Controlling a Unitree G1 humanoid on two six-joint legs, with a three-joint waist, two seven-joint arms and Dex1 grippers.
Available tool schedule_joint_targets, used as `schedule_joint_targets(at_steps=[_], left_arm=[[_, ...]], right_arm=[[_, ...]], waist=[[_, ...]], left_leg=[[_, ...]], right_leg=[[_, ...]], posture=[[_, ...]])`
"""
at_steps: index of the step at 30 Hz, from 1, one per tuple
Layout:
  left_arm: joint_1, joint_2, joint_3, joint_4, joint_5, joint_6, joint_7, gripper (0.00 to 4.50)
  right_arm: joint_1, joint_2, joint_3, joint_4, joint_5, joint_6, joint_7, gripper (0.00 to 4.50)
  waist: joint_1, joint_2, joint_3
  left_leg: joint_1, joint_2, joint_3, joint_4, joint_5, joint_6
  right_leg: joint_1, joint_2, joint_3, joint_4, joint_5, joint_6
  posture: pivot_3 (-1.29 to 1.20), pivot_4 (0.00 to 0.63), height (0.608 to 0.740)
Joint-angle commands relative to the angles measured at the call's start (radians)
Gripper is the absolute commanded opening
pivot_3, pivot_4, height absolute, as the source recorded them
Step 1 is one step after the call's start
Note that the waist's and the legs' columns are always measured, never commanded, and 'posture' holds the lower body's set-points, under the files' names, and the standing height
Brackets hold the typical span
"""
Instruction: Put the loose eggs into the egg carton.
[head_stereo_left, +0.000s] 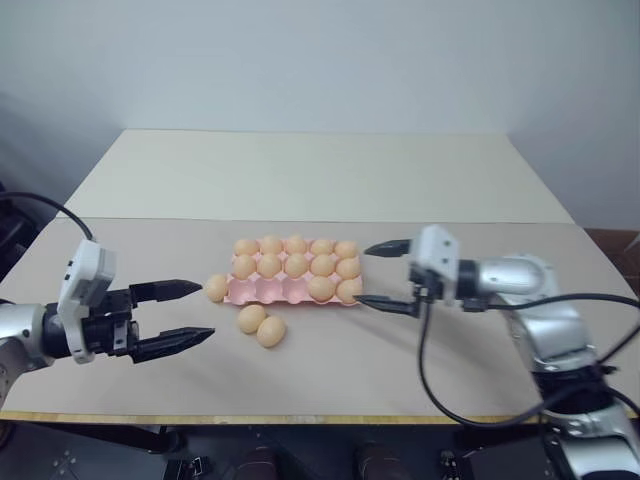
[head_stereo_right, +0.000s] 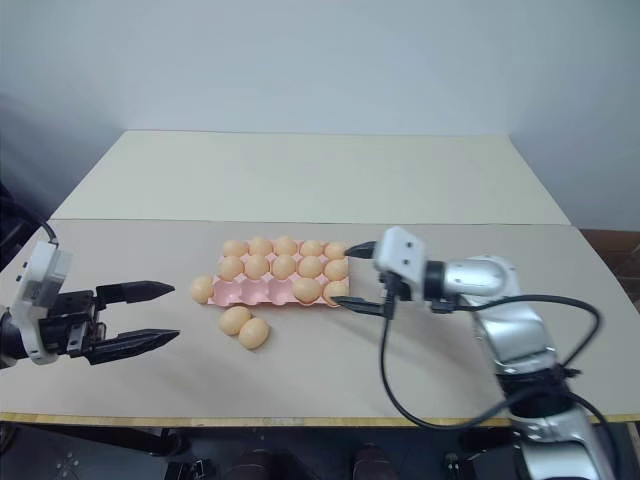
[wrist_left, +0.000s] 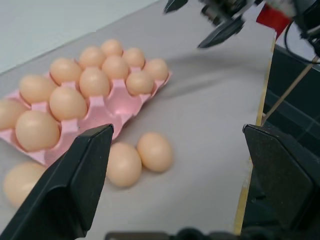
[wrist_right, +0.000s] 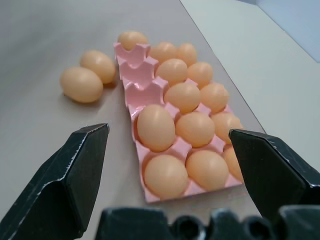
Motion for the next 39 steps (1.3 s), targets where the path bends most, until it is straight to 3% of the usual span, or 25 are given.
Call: schedule_joint_targets(at_steps=[1,7,32,35,39], left_arm=[[0.032,0.033,0.06,0.033,0.04,-0.034,-0.05,4.5],[0.094,0.045,0.098,0.077,0.095,-0.072,-0.105,4.5],[0.05,0.034,0.052,0.054,0.089,-0.068,-0.105,4.5],[0.044,0.028,0.03,0.04,0.094,-0.084,-0.106,4.5],[-0.035,0.032,-0.103,0.003,0.134,-0.138,-0.113,4.5]], right_arm=[[0.065,-0.091,-0.122,-0.094,0.131,0.051,0.075,4.46],[0.205,-0.19,-0.204,-0.114,0.175,0.038,0.118,4.46],[0.184,-0.173,-0.143,-0.136,0.186,0.029,0.049,4.46],[0.176,-0.168,-0.131,-0.138,0.184,0.029,0.043,4.46],[0.163,-0.162,-0.117,-0.131,0.185,0.026,0.048,4.46]], waist=[[-0.006,0.0,0.0],[-0.006,0.0,0.0],[-0.004,0.0,0.0],[-0.003,0.0,0.0],[0.001,0.0,0.0]], left_leg=[[0.001,0.0,0.0,0.0,0.0,0.0],[0.0,0.0,0.001,-0.001,0.0,0.0],[-0.001,0.0,0.001,-0.001,0.0,0.0],[-0.001,0.0,0.001,-0.001,0.0,0.0],[-0.001,0.0,0.001,-0.001,0.0,0.0]], right_leg=[[0.0,0.0,0.0,0.001,0.0,0.0],[0.0,0.0,0.001,0.0,-0.001,0.0],[-0.001,0.0,0.001,-0.001,-0.001,0.0],[-0.001,0.0,0.001,-0.001,-0.001,0.0],[0.0,0.0,0.001,-0.001,-0.001,0.0]], posture=[[0.0,0.15,0.74],[0.0,0.15,0.74],[0.0,0.15,0.74],[0.0,0.15,0.74],[0.0,0.15,0.74]])
